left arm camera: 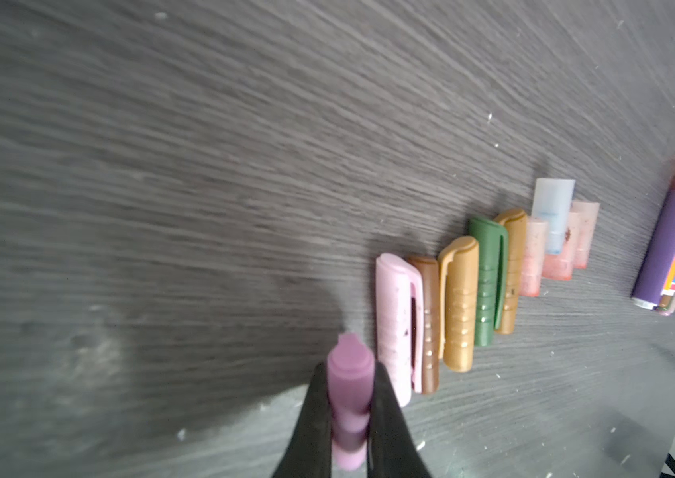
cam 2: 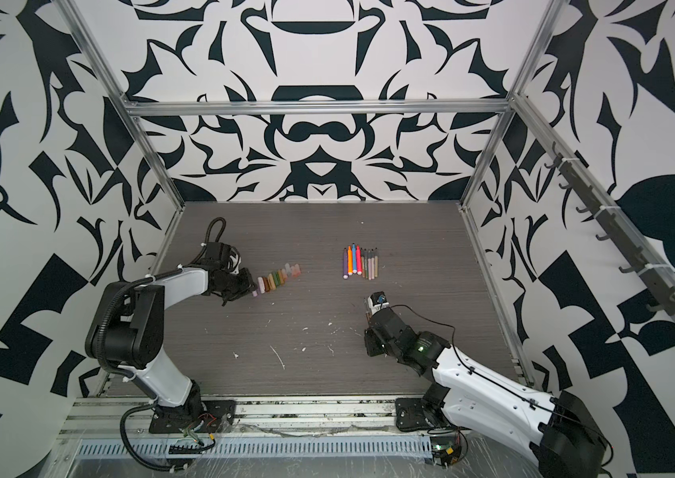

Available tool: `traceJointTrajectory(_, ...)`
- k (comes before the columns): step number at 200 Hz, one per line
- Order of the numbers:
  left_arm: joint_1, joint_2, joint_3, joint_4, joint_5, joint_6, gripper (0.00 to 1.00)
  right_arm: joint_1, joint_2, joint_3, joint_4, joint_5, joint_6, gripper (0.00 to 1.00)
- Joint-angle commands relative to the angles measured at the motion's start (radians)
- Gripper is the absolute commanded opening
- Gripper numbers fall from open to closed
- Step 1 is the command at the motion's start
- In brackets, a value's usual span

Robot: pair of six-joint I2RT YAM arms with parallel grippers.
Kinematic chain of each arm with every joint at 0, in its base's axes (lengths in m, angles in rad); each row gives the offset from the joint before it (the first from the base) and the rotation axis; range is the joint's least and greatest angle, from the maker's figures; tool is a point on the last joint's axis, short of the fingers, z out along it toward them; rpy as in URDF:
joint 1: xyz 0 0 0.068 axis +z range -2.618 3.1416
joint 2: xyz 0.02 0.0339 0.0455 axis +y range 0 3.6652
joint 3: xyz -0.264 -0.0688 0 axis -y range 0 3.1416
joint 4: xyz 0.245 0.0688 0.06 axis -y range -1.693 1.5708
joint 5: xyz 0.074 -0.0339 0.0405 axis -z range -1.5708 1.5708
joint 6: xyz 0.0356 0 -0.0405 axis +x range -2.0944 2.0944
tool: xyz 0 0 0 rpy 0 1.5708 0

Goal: Open the pen caps
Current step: 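Set the pink cap beside the other caps with the left gripper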

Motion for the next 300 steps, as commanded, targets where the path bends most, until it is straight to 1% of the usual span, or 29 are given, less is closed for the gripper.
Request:
traceJointTrajectory(1, 0.009, 0.014, 0.027, -0.008, 0.027, -0.006, 0.0, -0.003, -0.003, -0.005, 0.024, 0.021, -0.007, 0.0)
traceJointTrajectory(27, 0.01, 0.019, 0.029, -0.013, 0.034, -0.011, 0.0, -0.003, 0.0, -0.005, 0.023, 0.021, -0.007, 0.0)
traceJointTrajectory(43, 0.01, 0.022, 0.03, -0.014, 0.04, -0.014, 0.24, -0.003, 0.001, -0.004, 0.024, 0.021, -0.007, 0.0)
traceJointTrajectory(50, 0.01, 0.022, 0.03, -0.015, 0.043, -0.015, 0.31, -0.003, 0.001, -0.003, 0.024, 0.021, -0.007, 0.0)
traceJointTrajectory(61, 0.01, 0.021, 0.029, -0.014, 0.043, -0.019, 0.38, -0.003, 0.002, -0.003, 0.023, 0.022, -0.007, 0.0)
traceJointTrajectory(71, 0.012, 0.018, 0.027, -0.015, 0.043, -0.021, 0.4, -0.002, 0.002, -0.003, 0.024, 0.022, -0.007, 0.0)
traceJointTrajectory(127, 0.013, 0.004, 0.028, -0.016, 0.046, -0.031, 0.41, -0.003, 0.004, -0.003, 0.023, 0.021, -0.007, 0.0)
traceJointTrajectory(181, 0.013, 0.023, 0.038, -0.015, 0.066, -0.038, 0.41, -0.004, 0.005, -0.003, 0.024, 0.021, -0.007, 0.0)
traceJointTrajectory(208, 0.015, -0.009, 0.024, 0.004, 0.092, -0.056, 0.41, -0.003, 0.005, -0.003, 0.023, 0.022, -0.007, 0.0)
traceJointTrajectory(232, 0.014, -0.103, 0.0, 0.01, 0.096, -0.083, 0.41, -0.005, 0.019, 0.003, 0.024, 0.021, -0.007, 0.0)
traceJointTrajectory(258, 0.014, -0.262, -0.04, -0.01, 0.094, -0.113, 0.41, -0.02, 0.055, 0.016, 0.022, 0.005, -0.013, 0.0)
traceJointTrajectory(269, 0.015, -0.336, -0.056, -0.029, 0.111, -0.132, 0.41, -0.033, 0.066, 0.022, 0.021, -0.008, -0.015, 0.0)
traceJointTrajectory(282, 0.015, -0.419, -0.064, -0.059, 0.14, -0.148, 0.41, -0.057, 0.07, 0.022, 0.031, -0.031, -0.024, 0.0)
traceJointTrajectory(290, 0.015, -0.498, -0.063, -0.087, 0.158, -0.15, 0.4, -0.082, 0.072, 0.023, 0.043, -0.053, -0.03, 0.0)
traceJointTrajectory(300, 0.016, -0.567, -0.056, -0.125, 0.172, -0.148, 0.37, -0.129, 0.077, 0.029, 0.061, -0.096, -0.041, 0.0)
